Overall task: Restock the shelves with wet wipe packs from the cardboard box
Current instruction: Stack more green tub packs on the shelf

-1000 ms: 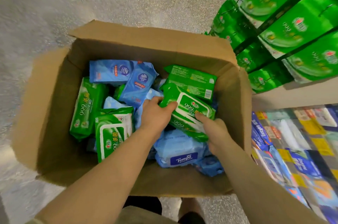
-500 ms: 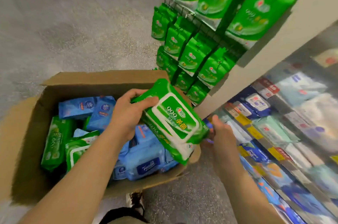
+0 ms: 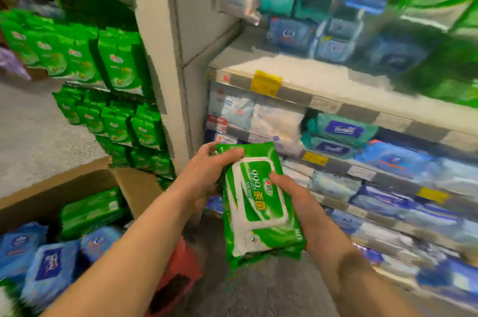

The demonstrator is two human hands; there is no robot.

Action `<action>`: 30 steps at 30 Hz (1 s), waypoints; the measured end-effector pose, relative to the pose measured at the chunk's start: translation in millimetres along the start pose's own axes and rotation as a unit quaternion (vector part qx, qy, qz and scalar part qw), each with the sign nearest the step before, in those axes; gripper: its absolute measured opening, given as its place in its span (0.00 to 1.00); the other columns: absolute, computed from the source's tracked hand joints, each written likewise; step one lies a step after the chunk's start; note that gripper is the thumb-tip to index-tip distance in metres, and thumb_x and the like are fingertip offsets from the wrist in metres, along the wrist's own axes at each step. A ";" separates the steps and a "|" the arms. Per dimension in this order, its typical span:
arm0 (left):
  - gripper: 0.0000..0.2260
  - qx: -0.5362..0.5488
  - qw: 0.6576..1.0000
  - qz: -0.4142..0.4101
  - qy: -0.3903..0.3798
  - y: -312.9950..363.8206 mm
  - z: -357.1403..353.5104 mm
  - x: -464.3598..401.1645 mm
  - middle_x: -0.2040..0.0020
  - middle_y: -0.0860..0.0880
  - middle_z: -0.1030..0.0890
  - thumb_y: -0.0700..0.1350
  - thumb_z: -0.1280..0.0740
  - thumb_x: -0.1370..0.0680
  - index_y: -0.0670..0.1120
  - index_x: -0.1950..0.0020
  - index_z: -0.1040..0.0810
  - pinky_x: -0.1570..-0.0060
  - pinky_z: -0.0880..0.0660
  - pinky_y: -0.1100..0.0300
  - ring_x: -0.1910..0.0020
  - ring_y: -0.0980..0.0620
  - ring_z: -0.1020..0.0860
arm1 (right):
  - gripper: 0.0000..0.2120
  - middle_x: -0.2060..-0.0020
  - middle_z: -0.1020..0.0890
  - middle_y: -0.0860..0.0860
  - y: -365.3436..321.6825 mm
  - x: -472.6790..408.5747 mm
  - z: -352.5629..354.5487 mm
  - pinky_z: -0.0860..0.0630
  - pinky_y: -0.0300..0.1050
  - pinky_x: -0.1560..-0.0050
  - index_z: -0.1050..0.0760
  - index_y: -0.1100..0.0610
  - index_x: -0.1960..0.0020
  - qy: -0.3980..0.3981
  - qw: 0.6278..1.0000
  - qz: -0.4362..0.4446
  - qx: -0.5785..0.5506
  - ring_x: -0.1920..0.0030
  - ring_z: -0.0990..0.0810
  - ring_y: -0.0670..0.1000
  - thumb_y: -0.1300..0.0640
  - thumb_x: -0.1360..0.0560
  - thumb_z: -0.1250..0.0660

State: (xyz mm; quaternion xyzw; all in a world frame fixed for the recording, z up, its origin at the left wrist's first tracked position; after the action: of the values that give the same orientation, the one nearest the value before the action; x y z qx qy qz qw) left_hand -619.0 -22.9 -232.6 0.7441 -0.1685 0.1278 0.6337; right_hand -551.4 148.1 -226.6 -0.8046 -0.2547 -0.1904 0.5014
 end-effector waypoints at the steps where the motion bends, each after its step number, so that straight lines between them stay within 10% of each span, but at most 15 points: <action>1: 0.31 0.000 1.000 0.004 -0.026 -2.0 -28.9 0.0 0.45 0.45 0.15 0.56 0.23 0.33 0.52 0.34 0.28 0.61 0.20 0.54 0.54 0.46 0.16 | 0.16 0.46 0.15 0.64 -8.2 9.8 17.6 0.17 0.59 0.47 0.13 0.60 0.47 0.015 0.999 0.021 -0.026 0.53 0.13 0.62 0.52 0.26 0.32; 7: 0.17 -0.014 0.986 0.066 -0.151 -20.4 -152.4 29.8 0.60 0.44 0.19 0.50 0.40 0.18 0.44 0.57 0.17 0.66 0.24 0.63 0.68 0.55 0.18 | 0.27 0.42 0.16 0.63 -57.8 58.1 117.7 0.23 0.66 0.38 0.20 0.60 0.35 0.114 0.968 0.154 -0.163 0.42 0.16 0.65 0.53 0.33 0.27; 15: 0.24 0.073 0.976 0.052 -0.198 -13.6 -257.6 30.2 0.42 0.44 0.17 0.53 0.29 0.31 0.48 0.37 0.20 0.52 0.20 0.46 0.52 0.44 0.18 | 0.28 0.39 0.17 0.61 -107.6 78.2 197.9 0.22 0.68 0.39 0.25 0.56 0.30 0.149 0.907 0.299 -0.255 0.39 0.17 0.64 0.55 0.29 0.26; 21: 0.28 0.009 0.973 0.010 -0.230 0.0 -298.5 -9.8 0.47 0.42 0.15 0.50 0.22 0.33 0.40 0.38 0.26 0.45 0.22 0.42 0.51 0.45 0.17 | 0.24 0.38 0.17 0.61 -148.3 79.1 233.9 0.23 0.66 0.36 0.24 0.58 0.30 0.151 0.921 0.306 -0.188 0.38 0.18 0.64 0.55 0.25 0.31; 27: 0.22 -0.012 0.950 0.026 -0.311 41.2 -358.6 -56.0 0.47 0.42 0.15 0.63 0.31 0.29 0.49 0.43 0.18 0.45 0.26 0.47 0.48 0.41 0.17 | 0.14 0.56 0.13 0.58 -212.4 86.9 262.4 0.16 0.49 0.63 0.12 0.57 0.57 0.176 0.954 0.214 -0.116 0.62 0.13 0.58 0.52 0.24 0.34; 30: 0.21 -0.056 0.946 0.039 -0.318 67.5 -391.0 -79.7 0.49 0.43 0.15 0.65 0.38 0.24 0.50 0.50 0.15 0.46 0.24 0.51 0.50 0.44 0.18 | 0.11 0.58 0.13 0.58 -240.8 77.7 273.7 0.19 0.52 0.54 0.12 0.57 0.60 0.163 0.963 0.186 -0.106 0.62 0.14 0.58 0.54 0.28 0.31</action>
State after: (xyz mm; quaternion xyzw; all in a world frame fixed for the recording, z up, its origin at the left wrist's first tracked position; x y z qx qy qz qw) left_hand -710.3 360.4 -139.8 0.7022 -0.3968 -0.1009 0.5825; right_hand -620.2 501.0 -128.2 -0.8445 0.0059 -0.2485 0.4744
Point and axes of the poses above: each hand's wrist, its own x-axis away from the middle knuckle, its own z-axis out of the back of the hand, y = z × x, the point moved 5 cm from there along -x, towards the middle knuckle
